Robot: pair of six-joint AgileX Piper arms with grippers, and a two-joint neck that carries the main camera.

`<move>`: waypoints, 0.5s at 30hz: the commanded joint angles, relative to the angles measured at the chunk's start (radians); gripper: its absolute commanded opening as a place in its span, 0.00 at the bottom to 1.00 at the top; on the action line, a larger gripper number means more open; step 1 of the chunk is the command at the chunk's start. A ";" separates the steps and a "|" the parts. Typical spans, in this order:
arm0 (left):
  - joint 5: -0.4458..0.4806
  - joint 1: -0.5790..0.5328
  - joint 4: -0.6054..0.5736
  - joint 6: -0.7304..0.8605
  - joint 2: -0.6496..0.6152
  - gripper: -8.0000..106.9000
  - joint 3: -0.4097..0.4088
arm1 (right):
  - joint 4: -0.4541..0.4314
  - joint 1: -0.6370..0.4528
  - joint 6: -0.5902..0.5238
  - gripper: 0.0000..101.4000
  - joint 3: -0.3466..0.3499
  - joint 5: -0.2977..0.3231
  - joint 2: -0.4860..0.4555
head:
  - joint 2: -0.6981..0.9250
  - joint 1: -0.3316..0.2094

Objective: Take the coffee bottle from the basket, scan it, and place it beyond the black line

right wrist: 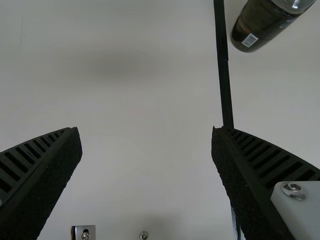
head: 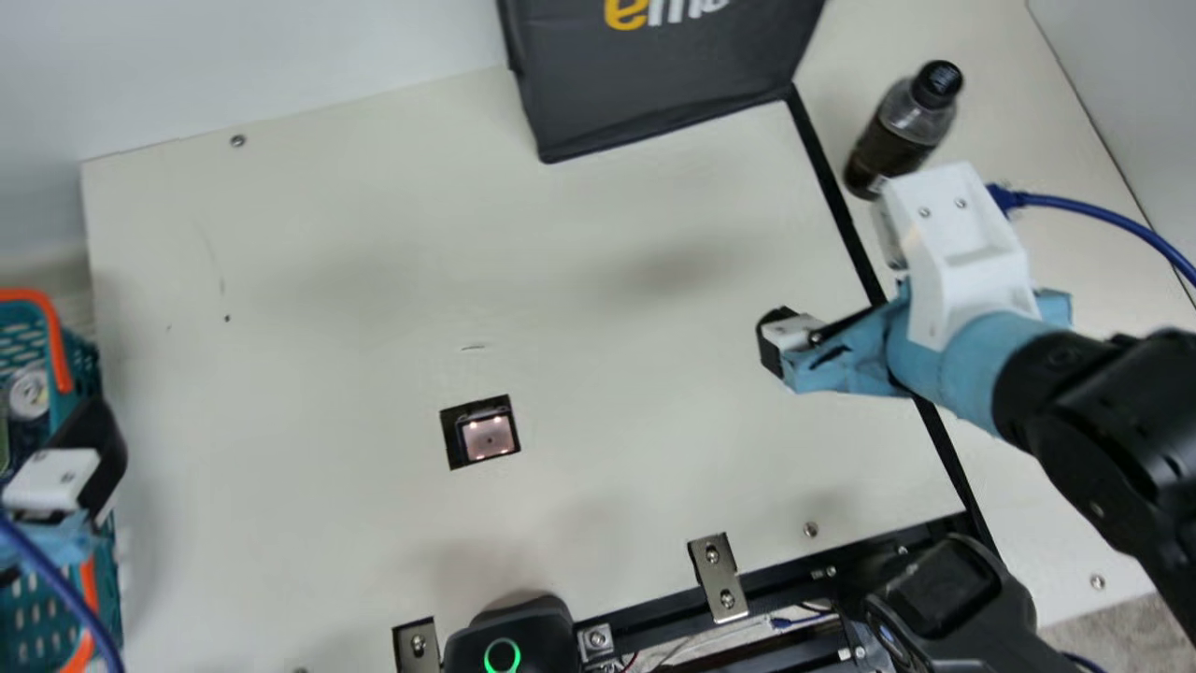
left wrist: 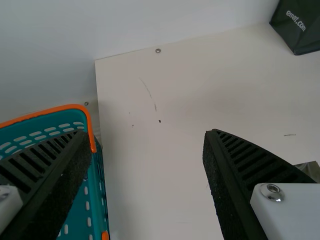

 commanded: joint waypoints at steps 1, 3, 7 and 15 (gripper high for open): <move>0.000 0.000 0.000 0.000 0.000 0.85 0.000 | 0.000 0.000 0.000 0.90 0.000 0.000 0.000 | 0.094 -0.026; 0.000 0.000 0.000 0.000 0.000 0.85 0.000 | 0.000 0.000 0.000 0.90 0.000 0.000 0.000 | 0.141 -0.026; 0.000 0.000 0.000 0.000 0.000 0.85 0.000 | 0.000 0.000 0.000 0.90 0.000 0.000 0.000 | 0.233 -0.026; 0.000 0.000 0.000 0.000 0.000 0.85 0.000 | 0.000 0.000 0.000 0.90 0.000 0.000 0.000 | 0.233 -0.026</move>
